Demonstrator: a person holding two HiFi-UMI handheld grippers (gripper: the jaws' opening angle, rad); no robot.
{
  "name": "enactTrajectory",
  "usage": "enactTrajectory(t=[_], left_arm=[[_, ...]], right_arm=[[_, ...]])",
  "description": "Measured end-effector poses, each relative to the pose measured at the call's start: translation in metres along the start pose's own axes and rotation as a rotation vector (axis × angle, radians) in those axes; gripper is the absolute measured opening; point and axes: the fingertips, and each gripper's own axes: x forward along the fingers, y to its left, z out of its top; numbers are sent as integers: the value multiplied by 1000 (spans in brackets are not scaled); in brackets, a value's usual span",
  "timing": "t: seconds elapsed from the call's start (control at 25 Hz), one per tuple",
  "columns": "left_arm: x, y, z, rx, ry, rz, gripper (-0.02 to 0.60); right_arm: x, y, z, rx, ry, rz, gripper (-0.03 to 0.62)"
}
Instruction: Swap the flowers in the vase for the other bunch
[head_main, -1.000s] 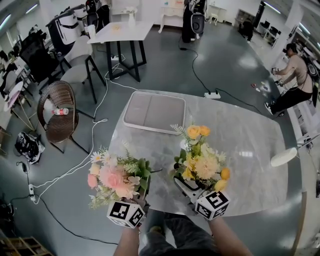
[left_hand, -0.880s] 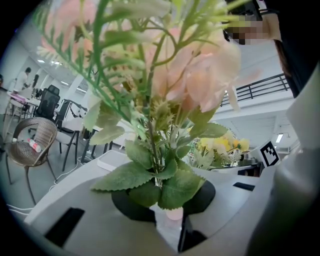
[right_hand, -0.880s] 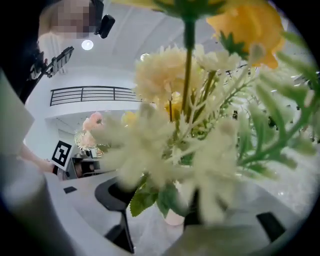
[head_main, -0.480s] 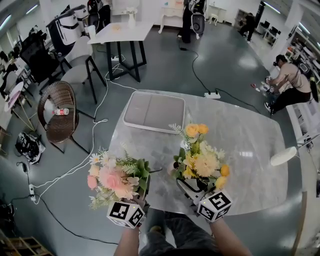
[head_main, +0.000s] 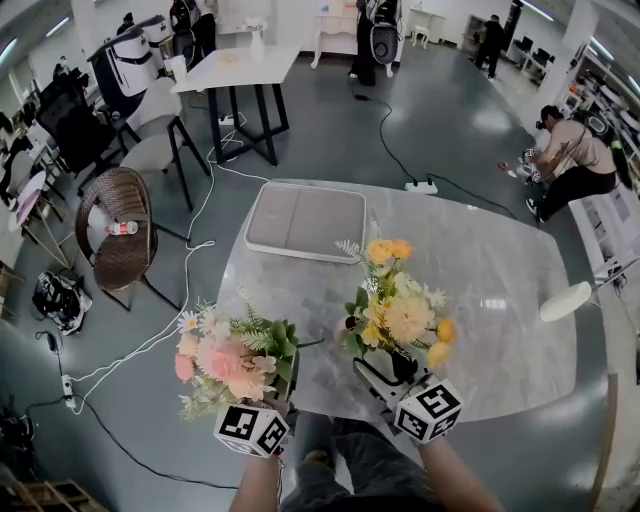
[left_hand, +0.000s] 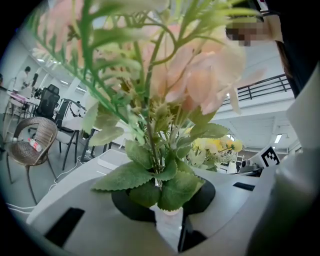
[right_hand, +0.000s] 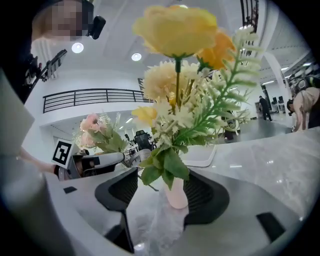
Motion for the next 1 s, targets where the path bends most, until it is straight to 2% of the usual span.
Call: enactTrajectory(t=[0.64,1.0], left_arm=[[-32,-4,-6,19,4,-37,87],[-63,-8,-3,19,2,-49,87]], right_arm=[[-20,15,-29,94,0,-75,276],[-28,49,-34,85,-3,-60,270]])
